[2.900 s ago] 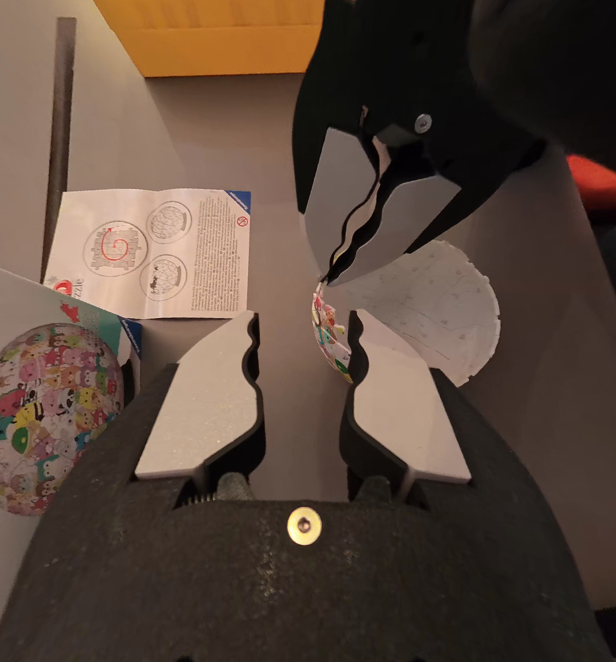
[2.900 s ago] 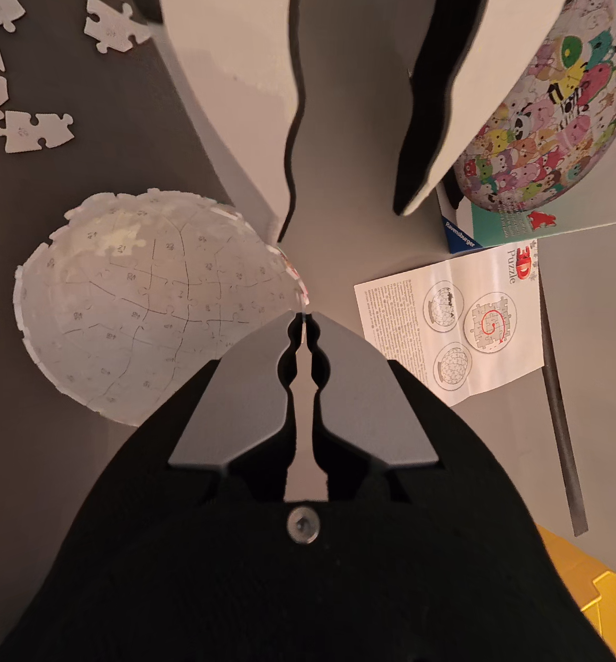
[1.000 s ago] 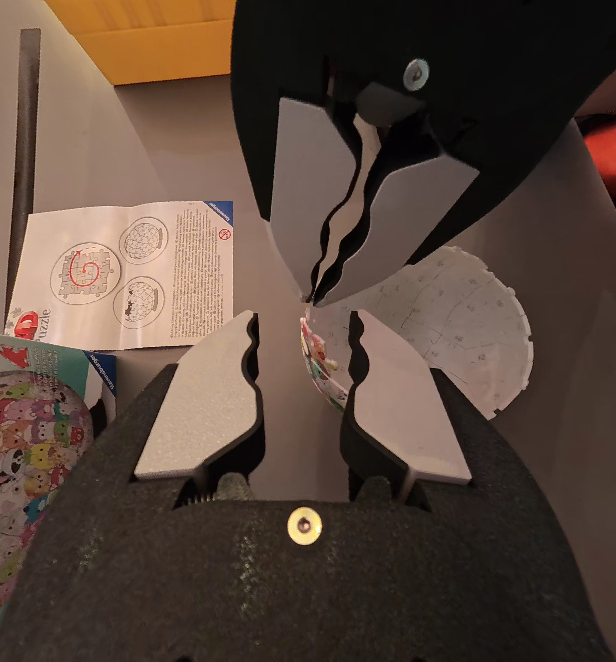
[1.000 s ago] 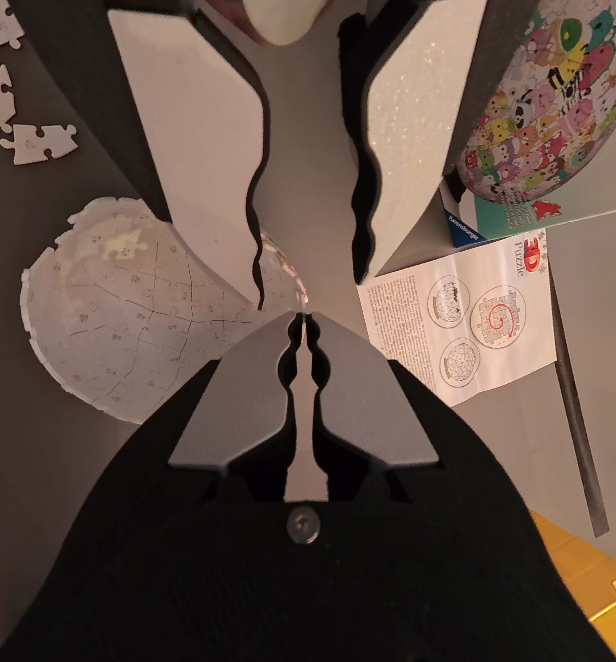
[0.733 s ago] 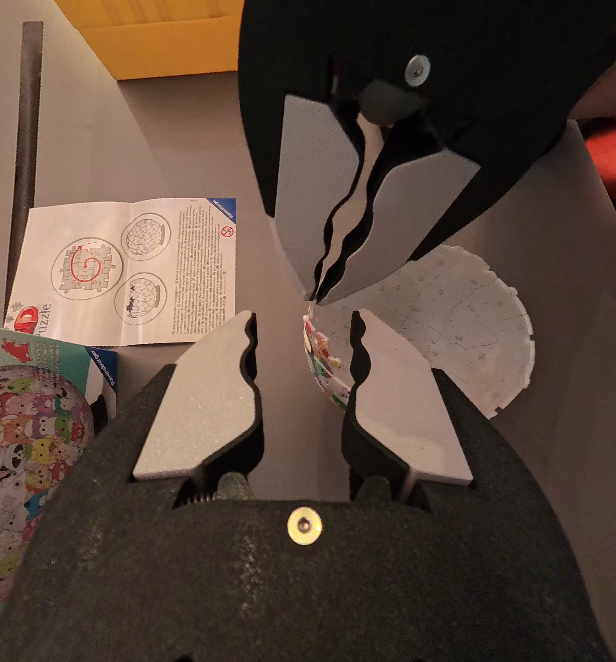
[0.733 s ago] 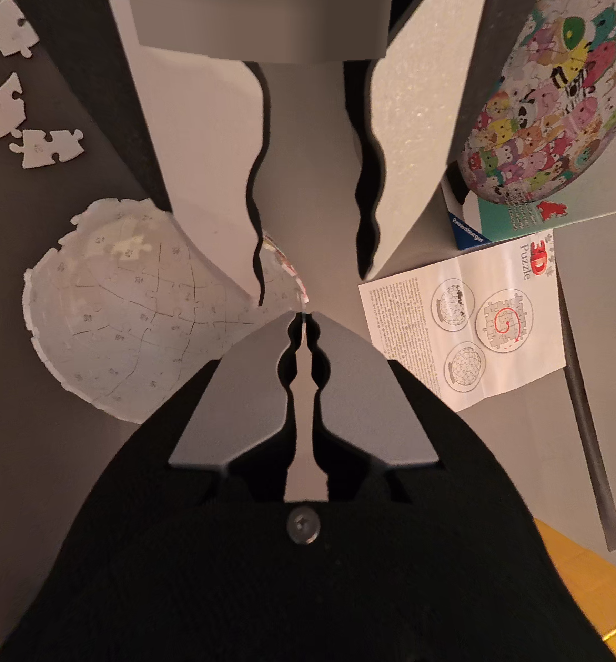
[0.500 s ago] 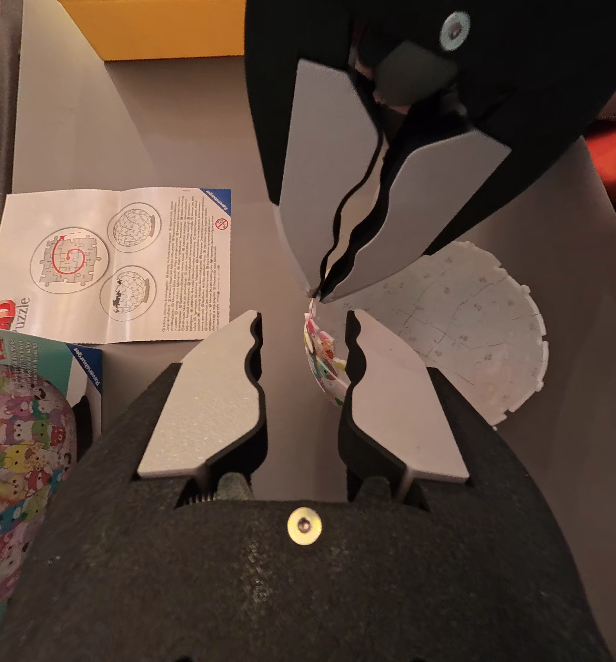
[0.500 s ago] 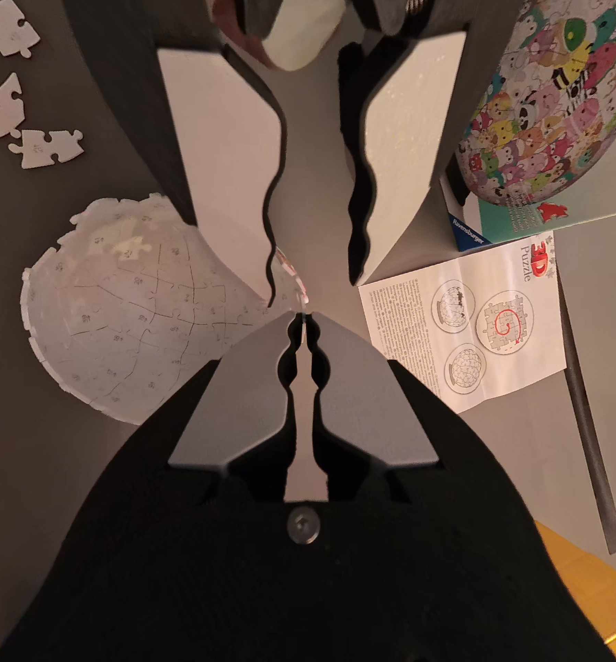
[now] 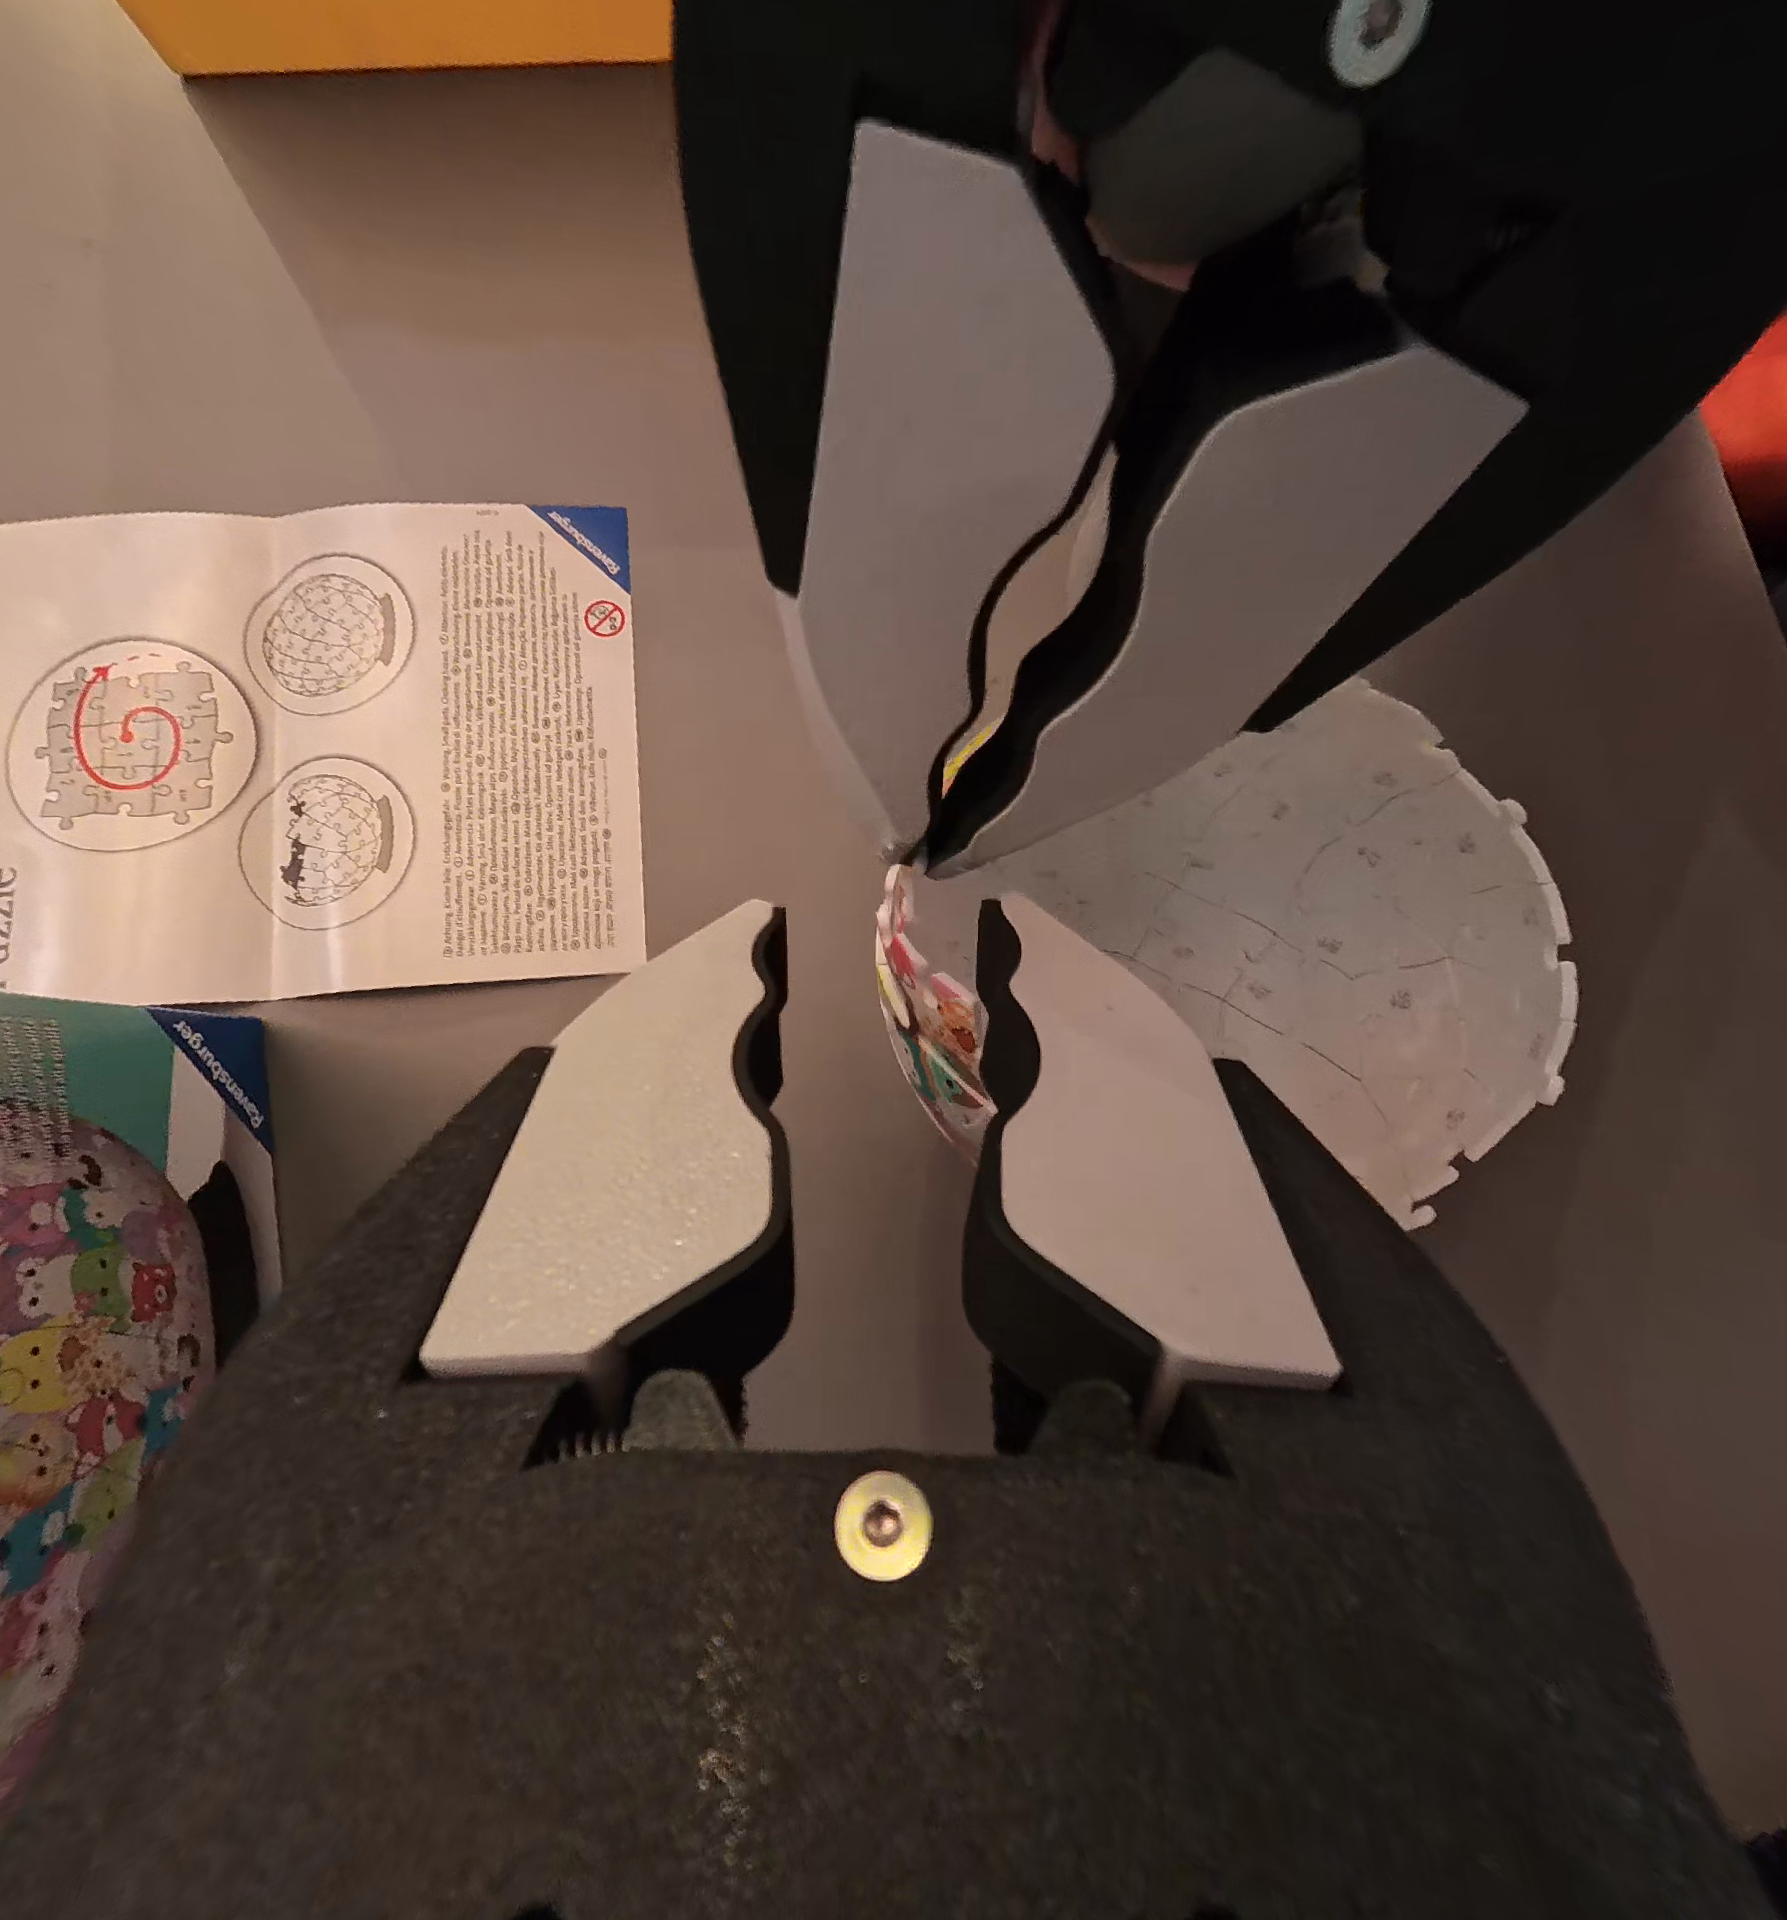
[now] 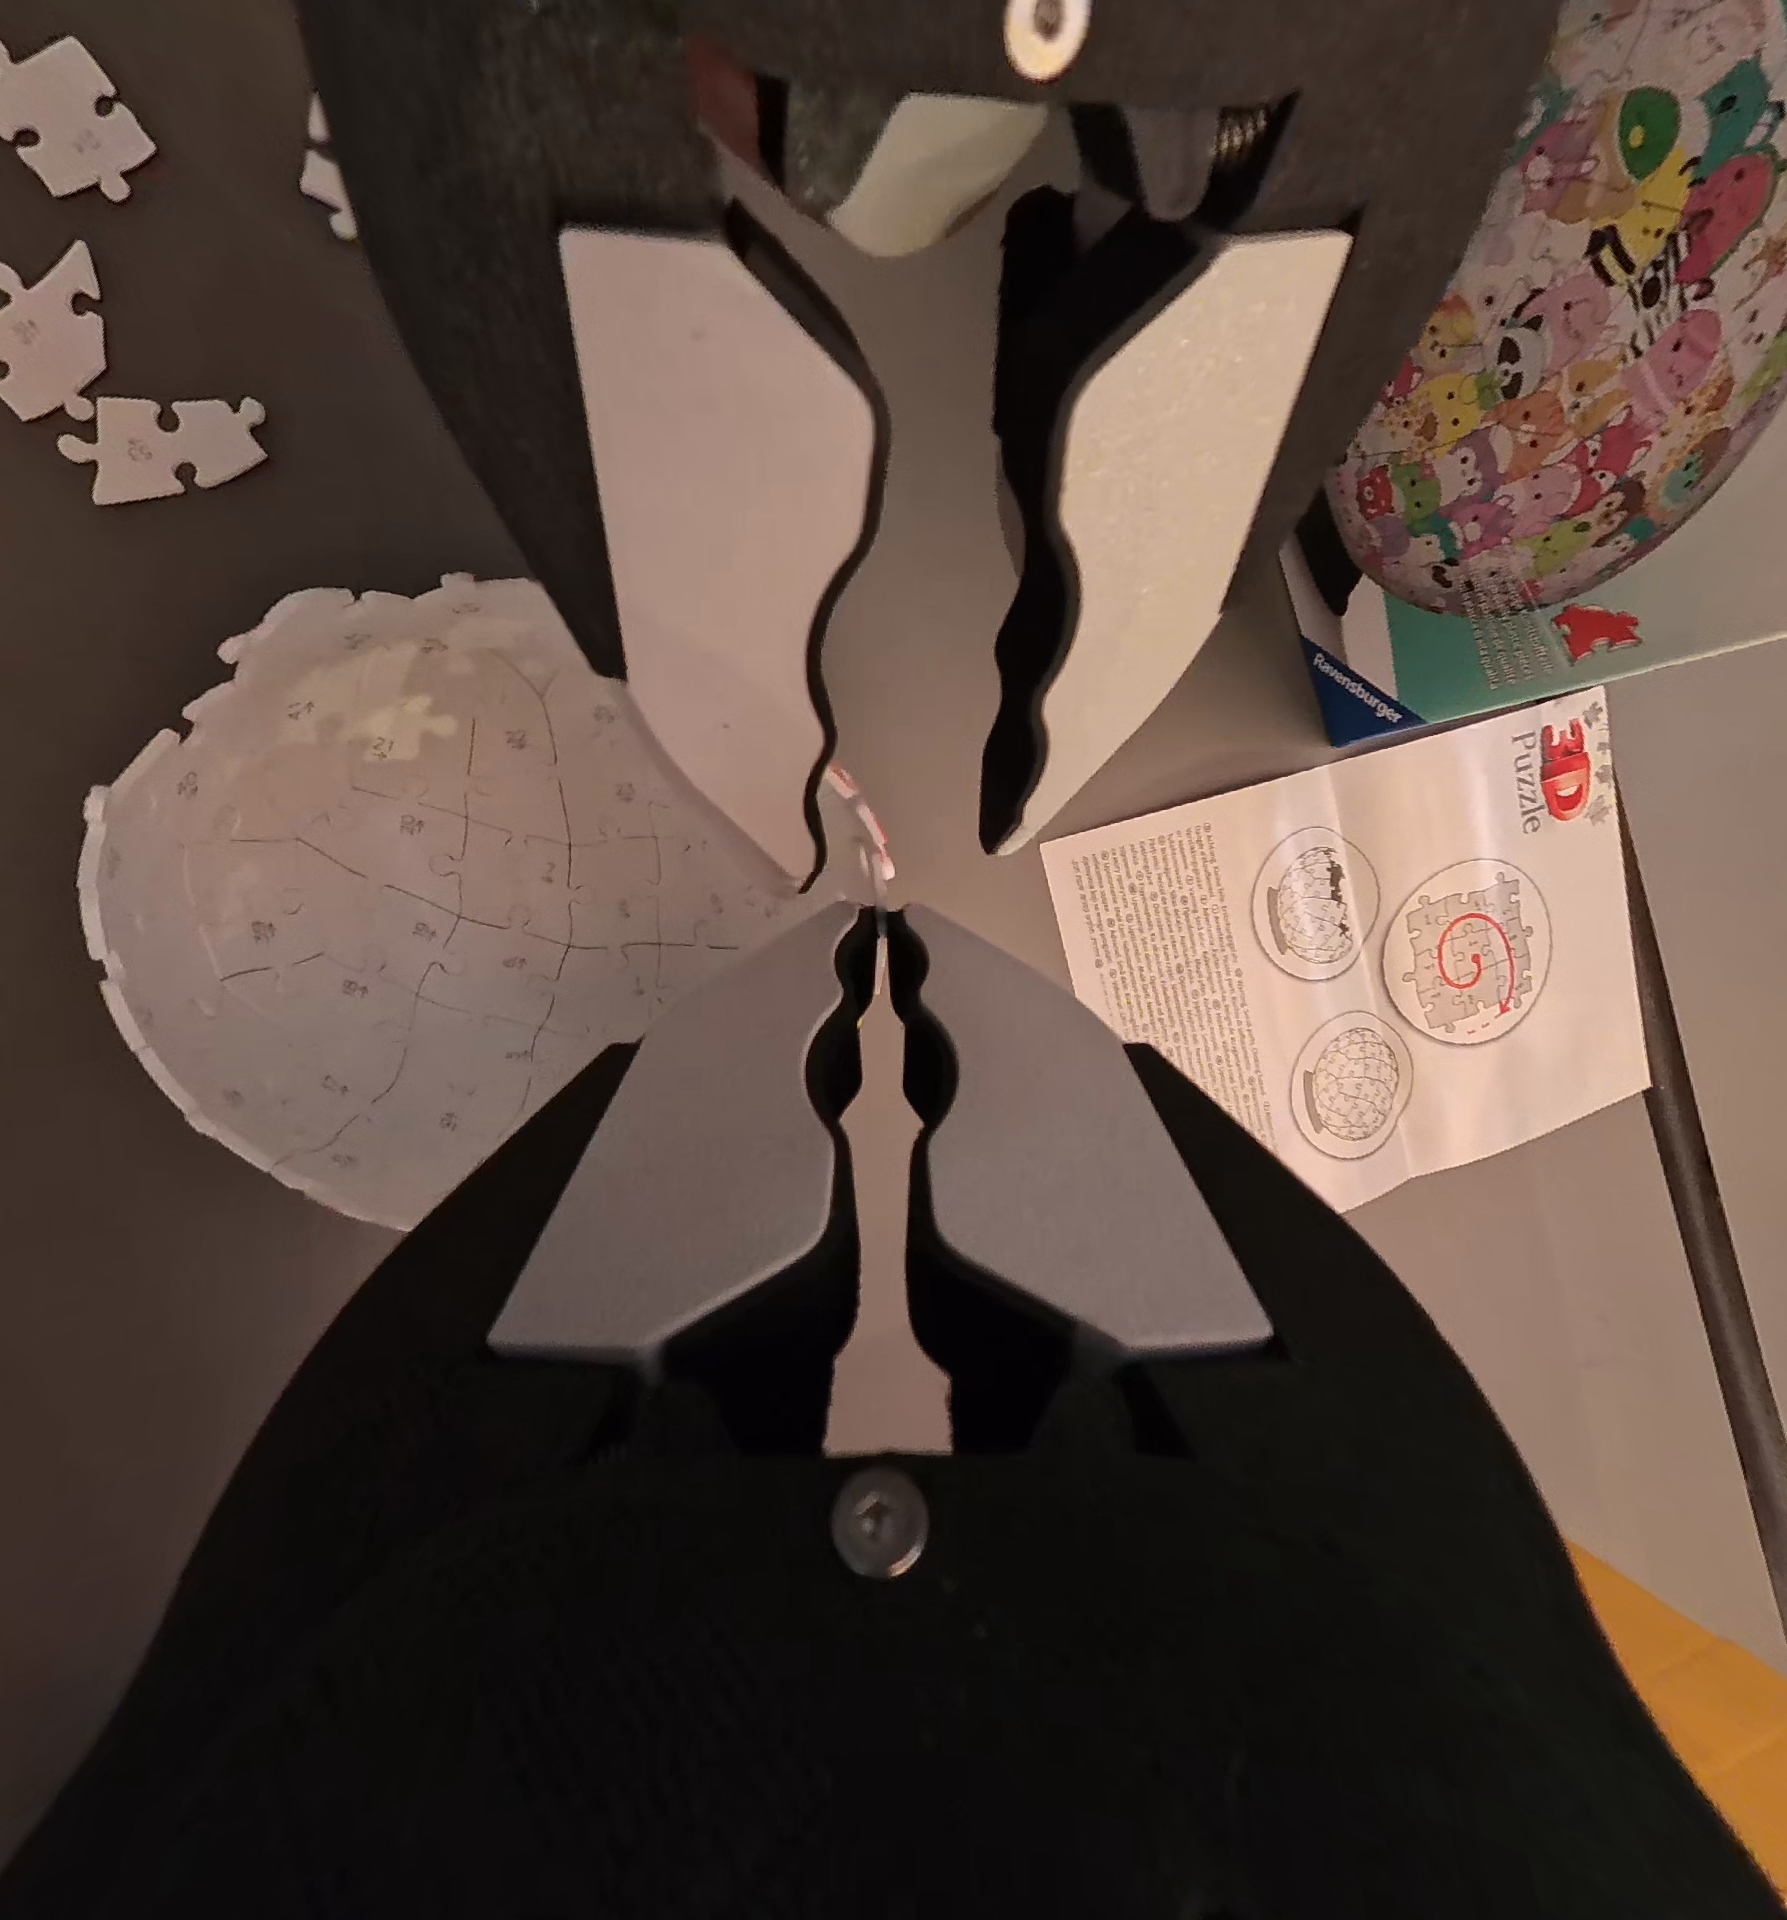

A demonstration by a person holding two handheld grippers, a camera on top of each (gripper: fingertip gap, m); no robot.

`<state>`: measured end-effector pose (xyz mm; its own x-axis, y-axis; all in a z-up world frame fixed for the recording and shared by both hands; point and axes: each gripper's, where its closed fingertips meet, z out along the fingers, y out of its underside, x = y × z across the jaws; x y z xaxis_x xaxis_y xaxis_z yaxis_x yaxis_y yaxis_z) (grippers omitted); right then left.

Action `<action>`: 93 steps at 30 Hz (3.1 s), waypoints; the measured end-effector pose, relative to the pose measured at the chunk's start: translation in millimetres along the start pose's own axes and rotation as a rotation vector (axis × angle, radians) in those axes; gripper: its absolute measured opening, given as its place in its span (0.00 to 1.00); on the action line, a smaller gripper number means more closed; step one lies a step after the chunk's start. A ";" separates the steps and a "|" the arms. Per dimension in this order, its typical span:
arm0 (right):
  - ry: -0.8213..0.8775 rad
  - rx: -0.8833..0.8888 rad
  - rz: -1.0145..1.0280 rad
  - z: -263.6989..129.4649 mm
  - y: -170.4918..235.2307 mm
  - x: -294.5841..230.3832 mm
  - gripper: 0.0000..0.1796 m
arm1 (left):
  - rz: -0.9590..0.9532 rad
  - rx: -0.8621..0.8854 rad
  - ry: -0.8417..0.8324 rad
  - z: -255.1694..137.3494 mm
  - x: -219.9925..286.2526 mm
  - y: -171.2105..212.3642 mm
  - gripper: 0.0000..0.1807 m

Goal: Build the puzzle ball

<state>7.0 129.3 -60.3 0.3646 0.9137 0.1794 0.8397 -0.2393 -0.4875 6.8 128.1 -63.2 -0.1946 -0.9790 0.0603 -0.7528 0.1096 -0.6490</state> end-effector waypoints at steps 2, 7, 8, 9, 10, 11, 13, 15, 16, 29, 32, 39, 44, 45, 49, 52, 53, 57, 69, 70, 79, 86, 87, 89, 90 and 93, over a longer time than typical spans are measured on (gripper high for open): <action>0.002 0.001 -0.006 -0.4 -0.5 -0.1 0.02 | -0.016 -0.012 0.036 -1.3 3.4 -1.1 0.19; -0.012 0.034 -0.009 -5.1 -4.6 -1.1 0.02 | -0.023 -0.058 0.040 -8.1 3.0 -0.4 0.20; -0.012 0.035 -0.010 -6.2 -4.4 -0.9 0.02 | -0.023 -0.042 0.046 -10.5 4.6 -3.5 0.20; -0.010 0.037 -0.013 -7.2 -4.3 -0.3 0.02 | -0.026 -0.018 0.057 -13.2 6.6 -7.8 0.19; -0.011 0.041 -0.017 -8.1 -4.6 -0.1 0.02 | -0.030 0.003 0.055 -16.1 6.5 -11.7 0.20; -0.019 0.051 -0.018 -9.0 -5.8 -0.9 0.02 | -0.031 0.015 0.043 -18.8 4.4 -14.1 0.20; -0.032 0.066 -0.018 -10.4 -7.8 -1.9 0.02 | -0.034 0.011 0.024 -22.2 -0.7 -14.1 0.20; -0.044 0.065 -0.024 -10.5 -6.9 -1.9 0.02 | -0.050 -0.006 0.033 -22.7 -2.9 -12.2 0.20; -0.051 0.067 -0.028 -10.1 -6.5 -1.7 0.02 | -0.057 -0.022 0.037 -22.3 -3.8 -10.7 0.20; -0.133 0.104 -0.004 -11.6 -3.8 0.7 0.02 | -0.056 -0.106 0.062 -12.2 0.5 -15.8 0.13; -0.142 0.118 -0.008 -13.1 -4.3 0.2 0.02 | -0.053 -0.096 0.073 -9.8 3.4 -17.3 0.13; -0.145 0.137 -0.014 -15.7 -5.4 0.7 0.02 | -0.038 -0.100 0.080 -6.0 6.0 -14.5 0.13; -0.157 0.173 0.001 -22.3 -8.5 1.9 0.02 | -0.012 -0.079 0.085 -5.4 10.8 -16.0 0.03; -0.154 0.173 0.002 -23.4 -8.4 2.5 0.02 | -0.003 -0.072 0.072 -5.6 10.2 -17.0 0.03; -0.165 0.206 -0.007 -30.9 -12.3 0.4 0.02 | 0.014 -0.034 0.048 -11.4 12.6 -21.7 0.01; -0.166 0.239 -0.007 -36.9 -17.0 -0.7 0.03 | 0.024 -0.007 0.020 -17.0 15.3 -25.3 0.01; -0.158 0.247 -0.004 -38.7 -18.1 0.6 0.06 | 0.027 0.003 0.010 -18.8 16.2 -26.8 0.01; -0.156 0.270 0.015 -47.7 -17.1 4.6 0.13 | 0.036 0.041 -0.024 -24.4 18.7 -31.3 0.01; -0.286 0.287 0.079 -44.3 1.3 9.7 0.14 | 0.066 -0.057 -0.064 -9.1 14.8 -20.0 0.01; -0.292 0.294 0.081 -44.3 0.6 10.1 0.14 | 0.060 -0.060 -0.067 -8.1 13.9 -20.0 0.01; -0.281 0.293 0.042 -40.8 -7.2 3.9 0.08 | 0.040 -0.063 -0.075 -9.2 11.6 -18.5 0.01; -0.265 0.249 0.001 -28.3 -7.0 -1.4 0.05 | 0.040 -0.080 -0.077 -10.7 12.1 -17.6 0.01; -0.272 0.247 0.002 -27.5 -7.3 -2.6 0.05 | 0.039 -0.078 -0.077 -11.1 12.0 -18.2 0.01; -0.267 0.242 0.003 -25.2 -7.9 -2.6 0.05 | 0.041 -0.070 -0.076 -11.8 12.6 -20.8 0.01; -0.262 0.232 0.003 -23.9 -7.1 -2.3 0.05 | 0.044 -0.066 -0.077 -12.3 12.9 -22.2 0.01; -0.255 0.231 -0.009 -24.1 -8.4 -3.5 0.02 | 0.041 -0.070 -0.081 -14.7 12.6 -23.1 0.01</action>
<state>8.4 120.2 -36.3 0.2206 0.9752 -0.0200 0.7186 -0.1763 -0.6727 12.5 115.7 -36.3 -0.1773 -0.9837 -0.0284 -0.7875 0.1591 -0.5954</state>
